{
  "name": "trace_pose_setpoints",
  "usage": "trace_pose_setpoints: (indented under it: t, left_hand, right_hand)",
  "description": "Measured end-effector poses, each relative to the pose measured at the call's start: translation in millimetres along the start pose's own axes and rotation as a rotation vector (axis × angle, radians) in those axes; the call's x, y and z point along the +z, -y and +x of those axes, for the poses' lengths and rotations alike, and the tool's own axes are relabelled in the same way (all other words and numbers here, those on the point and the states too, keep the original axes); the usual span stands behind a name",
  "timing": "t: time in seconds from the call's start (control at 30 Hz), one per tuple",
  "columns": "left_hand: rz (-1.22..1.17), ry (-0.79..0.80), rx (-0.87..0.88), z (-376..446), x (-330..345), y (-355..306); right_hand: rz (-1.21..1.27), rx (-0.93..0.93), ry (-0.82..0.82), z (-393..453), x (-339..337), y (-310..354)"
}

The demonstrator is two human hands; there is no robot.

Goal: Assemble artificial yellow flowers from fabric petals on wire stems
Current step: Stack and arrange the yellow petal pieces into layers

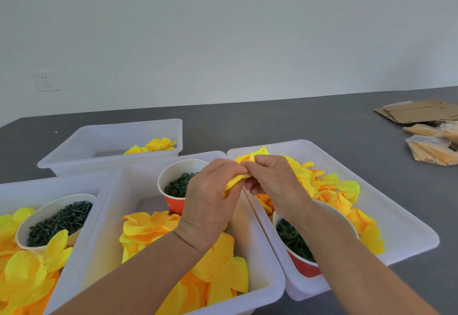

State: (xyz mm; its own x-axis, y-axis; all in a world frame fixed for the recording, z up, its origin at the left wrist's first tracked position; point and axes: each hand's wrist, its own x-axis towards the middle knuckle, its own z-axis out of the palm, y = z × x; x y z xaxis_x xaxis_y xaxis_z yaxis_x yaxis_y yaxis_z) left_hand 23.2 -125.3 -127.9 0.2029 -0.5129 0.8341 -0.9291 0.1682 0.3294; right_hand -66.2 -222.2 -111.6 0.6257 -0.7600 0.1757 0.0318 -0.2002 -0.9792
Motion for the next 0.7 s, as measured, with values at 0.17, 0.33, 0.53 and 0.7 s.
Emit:
trace_pose_setpoints:
  t: [0.17, 0.33, 0.53, 0.7]
  left_hand:
    - [-0.037, -0.018, -0.082, 2.0, -1.1, 0.4]
    - [-0.058, -0.015, -0.196, 2.0, -3.1, -0.4]
    - [-0.179, 0.029, -0.388, 1.2, -1.0, -0.2]
    - [-0.192, -0.036, -0.443, 4.6, -5.1, 6.6]
  right_hand:
    - [0.096, -0.022, 0.101, -1.8, -1.9, 0.4]
    - [0.001, -0.108, -0.023, -2.3, -1.9, -0.6]
    - [0.057, -0.091, -0.016, -2.3, -3.5, -2.2]
    - [0.118, -0.087, 0.21, -1.1, -4.3, -1.2]
